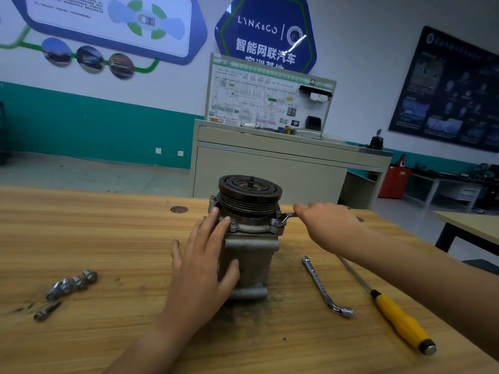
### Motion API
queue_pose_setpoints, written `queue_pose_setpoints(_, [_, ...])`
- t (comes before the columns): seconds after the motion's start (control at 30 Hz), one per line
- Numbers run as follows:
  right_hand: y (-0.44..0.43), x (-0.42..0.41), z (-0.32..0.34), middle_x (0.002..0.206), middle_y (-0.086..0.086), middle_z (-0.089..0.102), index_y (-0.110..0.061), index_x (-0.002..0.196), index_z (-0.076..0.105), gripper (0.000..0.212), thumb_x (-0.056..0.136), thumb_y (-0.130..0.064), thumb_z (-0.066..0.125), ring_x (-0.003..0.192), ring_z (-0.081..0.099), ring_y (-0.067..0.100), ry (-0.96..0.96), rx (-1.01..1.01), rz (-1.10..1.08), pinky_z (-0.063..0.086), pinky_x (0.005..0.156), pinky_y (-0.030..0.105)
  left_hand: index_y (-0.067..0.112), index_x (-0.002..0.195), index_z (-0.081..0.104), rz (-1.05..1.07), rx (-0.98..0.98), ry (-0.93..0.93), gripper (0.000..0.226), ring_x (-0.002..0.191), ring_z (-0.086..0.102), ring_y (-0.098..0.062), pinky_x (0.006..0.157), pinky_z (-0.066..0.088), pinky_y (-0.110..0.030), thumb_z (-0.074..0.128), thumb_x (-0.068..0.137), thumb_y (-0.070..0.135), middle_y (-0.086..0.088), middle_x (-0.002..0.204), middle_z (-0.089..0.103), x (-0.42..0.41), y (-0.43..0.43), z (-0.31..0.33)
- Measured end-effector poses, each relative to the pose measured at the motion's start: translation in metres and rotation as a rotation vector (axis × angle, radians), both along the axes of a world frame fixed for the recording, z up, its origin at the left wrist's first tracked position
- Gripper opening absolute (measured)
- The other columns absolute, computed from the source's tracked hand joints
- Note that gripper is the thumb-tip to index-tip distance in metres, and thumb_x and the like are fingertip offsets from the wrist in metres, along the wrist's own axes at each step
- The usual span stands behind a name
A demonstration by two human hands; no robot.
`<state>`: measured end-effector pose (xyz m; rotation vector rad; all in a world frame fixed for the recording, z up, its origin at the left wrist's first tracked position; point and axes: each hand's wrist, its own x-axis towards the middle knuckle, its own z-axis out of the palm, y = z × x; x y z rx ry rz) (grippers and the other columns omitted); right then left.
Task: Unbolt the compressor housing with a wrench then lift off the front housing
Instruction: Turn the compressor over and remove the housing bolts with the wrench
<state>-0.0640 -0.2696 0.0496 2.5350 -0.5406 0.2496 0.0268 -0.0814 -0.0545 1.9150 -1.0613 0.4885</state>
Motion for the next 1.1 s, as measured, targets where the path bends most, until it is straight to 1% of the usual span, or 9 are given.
queue_pose_setpoints(0.07, [-0.002, 0.009, -0.006, 0.08, 0.003, 0.044, -0.013, 0.12, 0.043, 0.031, 0.092, -0.001, 0.044, 0.072, 0.047, 0.02, -0.029, 0.02, 0.018, 0.041, 0.06, 0.03, 0.049, 0.129, 0.004, 0.001, 0.011, 0.007, 0.072, 0.135, -0.006, 0.006, 0.112, -0.001, -0.052, 0.059, 0.087, 0.03, 0.037, 0.139, -0.016, 0.0, -0.001, 0.001])
queue_pose_setpoints(0.27, [-0.006, 0.018, -0.02, 0.092, 0.006, 0.061, -0.011, 0.117, 0.048, 0.021, 0.096, -0.01, 0.043, 0.078, 0.058, 0.023, -0.074, 0.035, -0.015, 0.042, 0.059, 0.029, 0.046, 0.132, 0.012, 0.001, -0.003, 0.005, 0.071, 0.136, 0.0, -0.001, 0.111, -0.001, -0.052, 0.062, 0.084, 0.03, 0.026, 0.146, -0.01, 0.001, 0.001, 0.001])
queue_pose_setpoints(0.33, [-0.006, 0.011, -0.019, 0.083, 0.003, 0.058, -0.012, 0.115, 0.047, 0.019, 0.099, -0.017, 0.038, 0.071, 0.057, 0.02, -0.147, 0.042, -0.001, 0.04, 0.052, 0.026, 0.046, 0.131, 0.013, -0.006, -0.013, 0.0, 0.07, 0.136, 0.0, 0.0, 0.111, 0.0, -0.052, 0.062, 0.084, 0.03, 0.025, 0.147, -0.009, 0.002, 0.0, 0.001])
queue_pose_setpoints(0.4, [-0.003, -0.001, -0.016, 0.07, -0.003, 0.047, -0.013, 0.113, 0.046, 0.024, 0.101, -0.027, 0.031, 0.059, 0.048, 0.015, -0.255, 0.086, 0.032, 0.029, 0.043, 0.023, 0.046, 0.132, 0.014, -0.01, -0.019, 0.0, 0.07, 0.135, -0.001, 0.001, 0.111, 0.0, -0.053, 0.062, 0.084, 0.03, 0.025, 0.147, -0.009, 0.002, 0.0, 0.001])
queue_pose_setpoints(0.5, [0.007, -0.023, -0.01, 0.06, -0.008, 0.041, -0.015, 0.111, 0.042, 0.025, 0.1, -0.031, 0.027, 0.049, 0.04, 0.007, -0.341, 0.206, 0.101, 0.023, 0.041, 0.021, 0.046, 0.132, 0.012, -0.016, -0.015, 0.008, 0.07, 0.133, -0.001, 0.003, 0.111, 0.0, -0.054, 0.061, 0.085, 0.03, 0.026, 0.146, -0.009, 0.001, 0.0, 0.0])
queue_pose_setpoints(0.63, [0.02, -0.047, -0.003, 0.065, -0.007, 0.045, -0.02, 0.106, 0.043, 0.022, 0.1, -0.033, 0.027, 0.056, 0.045, 0.008, -0.266, 0.255, 0.092, 0.031, 0.046, 0.023, 0.039, 0.139, 0.021, -0.017, -0.012, 0.018, 0.068, 0.132, -0.001, 0.004, 0.112, 0.001, -0.054, 0.061, 0.085, 0.029, 0.025, 0.146, -0.008, 0.0, 0.001, 0.0])
queue_pose_setpoints(0.8, [0.035, -0.061, -0.003, 0.074, -0.008, 0.05, -0.027, 0.125, 0.043, 0.029, 0.099, -0.031, 0.031, 0.067, 0.05, 0.01, -0.184, 0.279, 0.05, 0.038, 0.053, 0.025, 0.029, 0.144, 0.028, -0.024, -0.021, 0.029, 0.067, 0.132, 0.005, 0.002, 0.112, 0.005, -0.054, 0.06, 0.085, 0.03, 0.025, 0.146, -0.004, -0.001, 0.001, 0.002])
queue_pose_setpoints(0.9, [0.036, -0.057, -0.001, 0.071, -0.007, 0.048, -0.026, 0.127, 0.043, 0.029, 0.1, -0.028, 0.032, 0.064, 0.048, 0.009, -0.166, 0.261, 0.013, 0.037, 0.052, 0.023, 0.026, 0.142, 0.031, -0.044, -0.044, 0.035, 0.064, 0.131, 0.007, 0.004, 0.112, 0.005, -0.053, 0.06, 0.085, 0.028, 0.025, 0.146, 0.0, -0.003, 0.002, 0.002])
queue_pose_setpoints(1.1, [0.036, -0.049, 0.004, 0.067, -0.009, 0.041, -0.025, 0.129, 0.043, 0.031, 0.099, -0.022, 0.037, 0.059, 0.039, 0.004, -0.126, 0.205, -0.033, 0.026, 0.046, 0.019, 0.021, 0.138, 0.037, -0.064, -0.093, 0.038, 0.059, 0.13, 0.01, 0.005, 0.113, 0.009, -0.055, 0.063, 0.085, 0.023, 0.024, 0.144, 0.005, -0.003, 0.003, 0.003])
